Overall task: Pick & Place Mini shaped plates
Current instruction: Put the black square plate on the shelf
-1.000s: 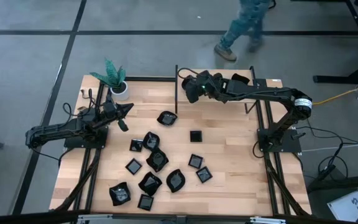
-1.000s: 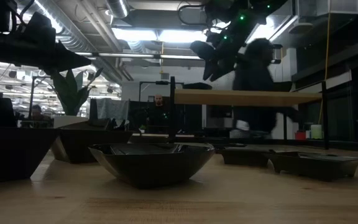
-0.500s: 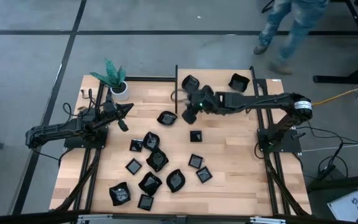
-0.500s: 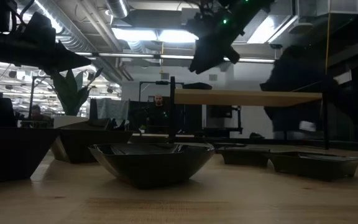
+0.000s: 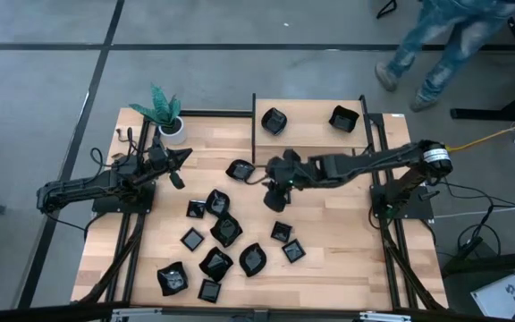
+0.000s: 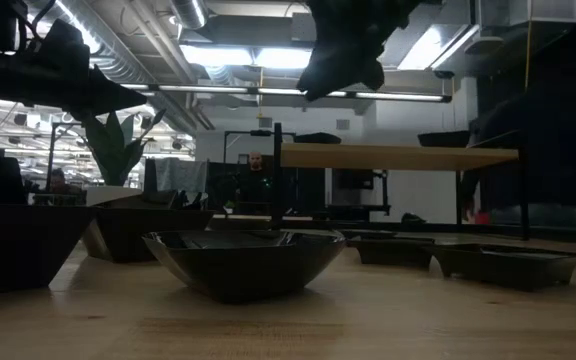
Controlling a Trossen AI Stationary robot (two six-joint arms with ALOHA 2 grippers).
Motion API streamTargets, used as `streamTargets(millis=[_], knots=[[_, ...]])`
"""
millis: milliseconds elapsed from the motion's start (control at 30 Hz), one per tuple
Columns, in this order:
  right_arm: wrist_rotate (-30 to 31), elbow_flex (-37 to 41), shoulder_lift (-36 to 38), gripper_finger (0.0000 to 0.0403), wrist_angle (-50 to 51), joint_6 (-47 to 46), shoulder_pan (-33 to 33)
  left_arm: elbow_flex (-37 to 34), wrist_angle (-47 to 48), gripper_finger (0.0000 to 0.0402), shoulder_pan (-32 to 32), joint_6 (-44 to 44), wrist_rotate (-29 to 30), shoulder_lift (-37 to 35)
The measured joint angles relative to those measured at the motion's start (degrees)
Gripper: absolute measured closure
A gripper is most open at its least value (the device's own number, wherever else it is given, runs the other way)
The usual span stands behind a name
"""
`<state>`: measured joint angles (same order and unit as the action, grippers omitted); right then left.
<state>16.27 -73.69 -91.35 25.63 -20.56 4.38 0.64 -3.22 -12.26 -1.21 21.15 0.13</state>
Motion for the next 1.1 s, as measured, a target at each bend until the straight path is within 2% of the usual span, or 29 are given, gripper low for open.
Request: streamTargets(millis=[167,367,533,900,1100], knots=[[-0.2,0.0,0.0,0.0276,0.0,0.7,3.1,0.0,0.0,0.0398,0.0,0.0,0.0,0.0],[-5.3,0.0,-0.2,0.0276,0.0,4.9,6.4,0.0,0.0,0.0398,0.0,0.0,0.0,0.0],[-6.9,0.0,-2.3,0.0276,0.0,7.8,9.5,0.0,0.0,0.0398,0.0,0.0,0.0,0.0],[-6.8,0.0,-8.7,0.0276,3.4,8.7,11.8,0.0,0.0,0.0398,0.0,0.0,0.0,0.0],[-1.3,0.0,-11.9,0.0276,5.8,9.9,11.8,0.0,0.0,0.0398,0.0,0.0,0.0,0.0]])
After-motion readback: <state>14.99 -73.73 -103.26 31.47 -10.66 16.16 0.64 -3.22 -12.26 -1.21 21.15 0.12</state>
